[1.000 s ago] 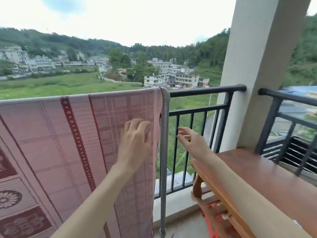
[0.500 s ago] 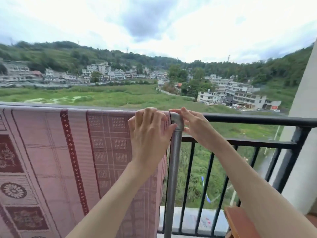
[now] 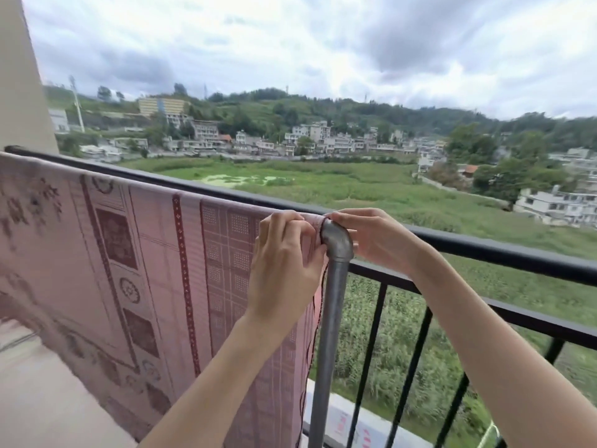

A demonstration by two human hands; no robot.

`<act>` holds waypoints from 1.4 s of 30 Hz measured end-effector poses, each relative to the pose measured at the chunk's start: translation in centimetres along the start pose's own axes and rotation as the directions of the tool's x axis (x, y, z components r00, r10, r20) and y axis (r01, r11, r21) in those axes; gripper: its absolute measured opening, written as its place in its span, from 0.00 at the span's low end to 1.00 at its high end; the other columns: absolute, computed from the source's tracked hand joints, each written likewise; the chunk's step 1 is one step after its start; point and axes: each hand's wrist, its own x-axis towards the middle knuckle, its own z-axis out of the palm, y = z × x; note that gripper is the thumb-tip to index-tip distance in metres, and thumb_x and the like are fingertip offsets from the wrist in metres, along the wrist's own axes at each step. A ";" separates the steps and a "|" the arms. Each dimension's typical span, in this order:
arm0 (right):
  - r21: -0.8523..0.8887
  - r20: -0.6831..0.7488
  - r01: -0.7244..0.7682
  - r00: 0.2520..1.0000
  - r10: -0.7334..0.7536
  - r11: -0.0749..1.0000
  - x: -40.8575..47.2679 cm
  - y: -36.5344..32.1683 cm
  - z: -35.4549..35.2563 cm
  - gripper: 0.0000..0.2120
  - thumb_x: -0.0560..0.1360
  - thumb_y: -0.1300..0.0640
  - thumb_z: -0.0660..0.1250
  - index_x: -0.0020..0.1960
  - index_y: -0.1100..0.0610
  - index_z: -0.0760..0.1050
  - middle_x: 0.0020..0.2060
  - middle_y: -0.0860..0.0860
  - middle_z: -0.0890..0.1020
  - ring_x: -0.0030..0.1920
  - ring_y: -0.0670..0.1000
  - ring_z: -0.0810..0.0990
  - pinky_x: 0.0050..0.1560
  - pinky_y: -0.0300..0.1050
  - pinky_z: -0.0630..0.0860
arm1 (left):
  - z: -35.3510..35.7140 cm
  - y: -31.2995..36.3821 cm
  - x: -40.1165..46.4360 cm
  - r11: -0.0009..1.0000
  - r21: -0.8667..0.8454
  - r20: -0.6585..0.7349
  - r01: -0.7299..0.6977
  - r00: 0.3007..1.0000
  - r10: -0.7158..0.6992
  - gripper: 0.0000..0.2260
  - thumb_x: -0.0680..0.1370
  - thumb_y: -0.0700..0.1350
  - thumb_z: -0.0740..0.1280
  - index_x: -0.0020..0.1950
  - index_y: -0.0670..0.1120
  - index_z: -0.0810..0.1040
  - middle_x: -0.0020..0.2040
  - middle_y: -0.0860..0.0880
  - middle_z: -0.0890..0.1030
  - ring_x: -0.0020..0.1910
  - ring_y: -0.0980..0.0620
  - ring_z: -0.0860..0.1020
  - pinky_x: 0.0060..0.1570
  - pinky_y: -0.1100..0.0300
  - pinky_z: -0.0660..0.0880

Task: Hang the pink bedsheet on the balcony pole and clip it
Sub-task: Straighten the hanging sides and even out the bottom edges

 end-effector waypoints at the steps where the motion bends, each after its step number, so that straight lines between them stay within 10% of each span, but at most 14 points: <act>1: -0.005 0.000 -0.004 1.000 0.004 1.000 0.1 -0.2 -0.1 0.12 0.66 0.54 0.68 0.45 0.60 0.81 0.40 0.52 0.84 0.39 0.49 0.80 0.41 0.40 0.77 | 0.0 0.3 0.0 0.999 0.039 0.009 0.001 1.000 -0.001 0.10 0.73 0.46 0.69 0.50 0.43 0.75 0.54 0.49 0.72 0.58 0.52 0.68 0.59 0.54 0.73; 14: 0.062 0.034 -0.037 0.999 0.035 0.997 0.5 0.2 -1.4 0.07 0.68 0.60 0.69 0.45 0.60 0.82 0.38 0.52 0.85 0.39 0.49 0.81 0.40 0.40 0.78 | -0.7 2.5 0.5 0.992 0.079 -0.018 0.097 0.995 -0.096 0.01 0.74 0.40 0.66 0.44 0.43 0.76 0.47 0.52 0.73 0.51 0.55 0.71 0.51 0.81 0.62; 24: -0.233 -0.011 0.129 0.991 -0.135 0.964 0.2 1.8 -1.7 0.06 0.71 0.65 0.69 0.44 0.57 0.82 0.33 0.47 0.84 0.33 0.44 0.77 0.36 0.33 0.74 | -0.4 2.8 0.5 0.994 0.093 -0.050 0.049 0.998 -0.045 0.02 0.74 0.39 0.67 0.42 0.44 0.76 0.43 0.52 0.75 0.46 0.54 0.73 0.50 0.79 0.64; 42: -0.258 -0.176 0.178 0.958 -0.227 0.950 -0.7 1.8 -1.7 0.06 0.74 0.63 0.67 0.39 0.55 0.77 0.35 0.49 0.80 0.34 0.41 0.77 0.38 0.35 0.73 | -0.1 3.8 0.1 0.996 0.090 -0.061 -0.009 0.998 0.015 0.03 0.74 0.39 0.68 0.40 0.43 0.77 0.42 0.52 0.75 0.45 0.55 0.73 0.49 0.77 0.65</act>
